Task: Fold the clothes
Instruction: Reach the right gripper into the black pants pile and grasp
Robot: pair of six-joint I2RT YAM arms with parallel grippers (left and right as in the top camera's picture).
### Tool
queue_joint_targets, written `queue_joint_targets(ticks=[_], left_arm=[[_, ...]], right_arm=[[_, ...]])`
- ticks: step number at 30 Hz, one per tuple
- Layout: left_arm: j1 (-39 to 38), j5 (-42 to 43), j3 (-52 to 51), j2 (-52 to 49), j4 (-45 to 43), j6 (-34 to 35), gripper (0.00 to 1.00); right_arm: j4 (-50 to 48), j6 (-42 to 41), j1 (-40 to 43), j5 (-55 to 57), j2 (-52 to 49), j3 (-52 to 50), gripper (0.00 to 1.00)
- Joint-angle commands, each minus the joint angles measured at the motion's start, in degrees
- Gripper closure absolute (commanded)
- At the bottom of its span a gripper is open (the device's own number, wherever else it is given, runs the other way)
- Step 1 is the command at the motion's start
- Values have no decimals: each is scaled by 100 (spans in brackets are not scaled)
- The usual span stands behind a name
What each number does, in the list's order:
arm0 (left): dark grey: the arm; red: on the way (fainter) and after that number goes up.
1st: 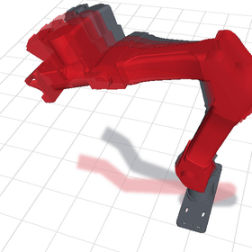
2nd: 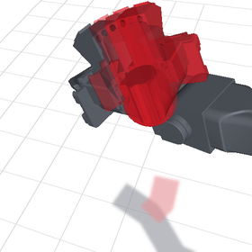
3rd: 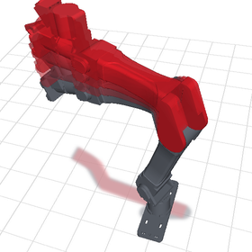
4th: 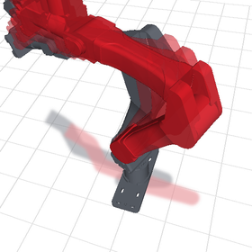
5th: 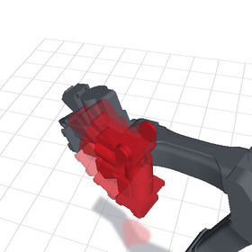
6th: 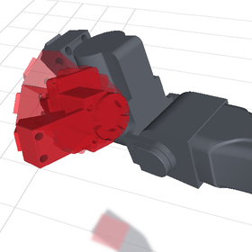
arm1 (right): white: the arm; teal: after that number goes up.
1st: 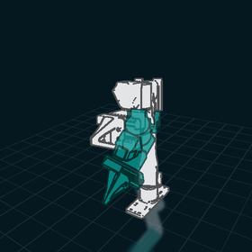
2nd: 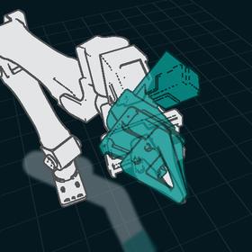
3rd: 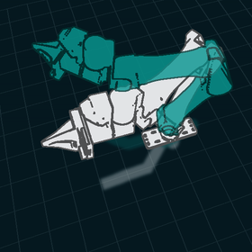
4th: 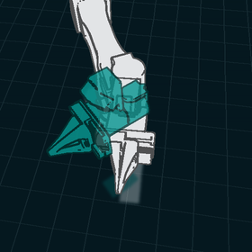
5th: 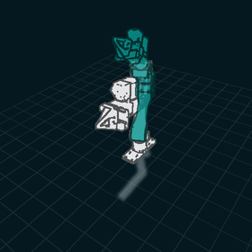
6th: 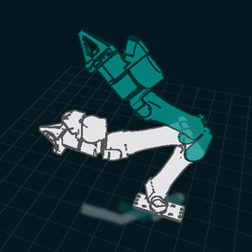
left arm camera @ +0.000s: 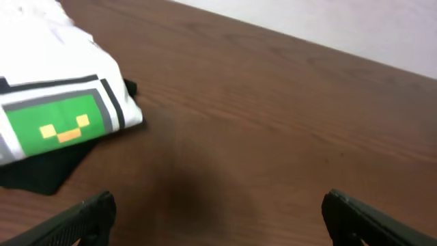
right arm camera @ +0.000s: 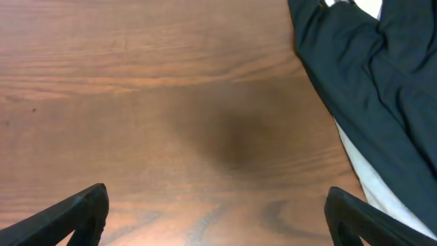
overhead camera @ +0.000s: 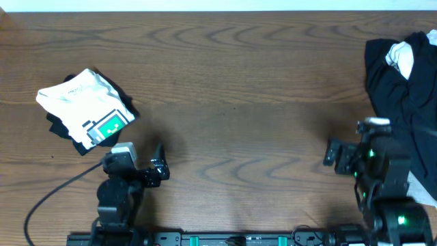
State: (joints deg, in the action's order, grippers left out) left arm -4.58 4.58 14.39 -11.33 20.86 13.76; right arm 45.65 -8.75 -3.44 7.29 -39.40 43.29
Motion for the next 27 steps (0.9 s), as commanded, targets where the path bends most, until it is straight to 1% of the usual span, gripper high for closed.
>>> queue_joint_targets(ticks=[1, 4, 7, 10, 16, 22, 24, 26, 27], left_arm=[[28, 81, 737, -514, 249, 50, 2], [28, 116, 1220, -1019, 590, 52, 2], [28, 358, 1497, -1368, 715, 50, 2], [28, 658, 1582, -1517, 713, 52, 2], [28, 680, 1582, -1515, 769, 52, 2], [28, 675, 1574, -1530, 975, 52, 2], [28, 678, 1574, -1537, 1012, 52, 2], [28, 678, 1574, -1539, 1040, 52, 2], [28, 678, 1574, -1541, 1040, 52, 2]], right_arm=[[-66, 20, 44, -11, -332, 341, 1], [-317, 155, 101, 374, -608, 365, 1], [-382, 153, 452, 909, -1130, 365, 1], [-345, 173, 1115, 1047, -1880, 424, 1], [-168, -70, 2577, 918, -3399, 986, 1], [-363, -83, 3322, 898, -4212, 1169, 1], [-435, -81, 3469, 898, -4374, 1167, 3], [-474, -76, 3580, 898, -4548, 1167, 9], [-496, -33, 3620, 896, -4634, 1167, 10]])
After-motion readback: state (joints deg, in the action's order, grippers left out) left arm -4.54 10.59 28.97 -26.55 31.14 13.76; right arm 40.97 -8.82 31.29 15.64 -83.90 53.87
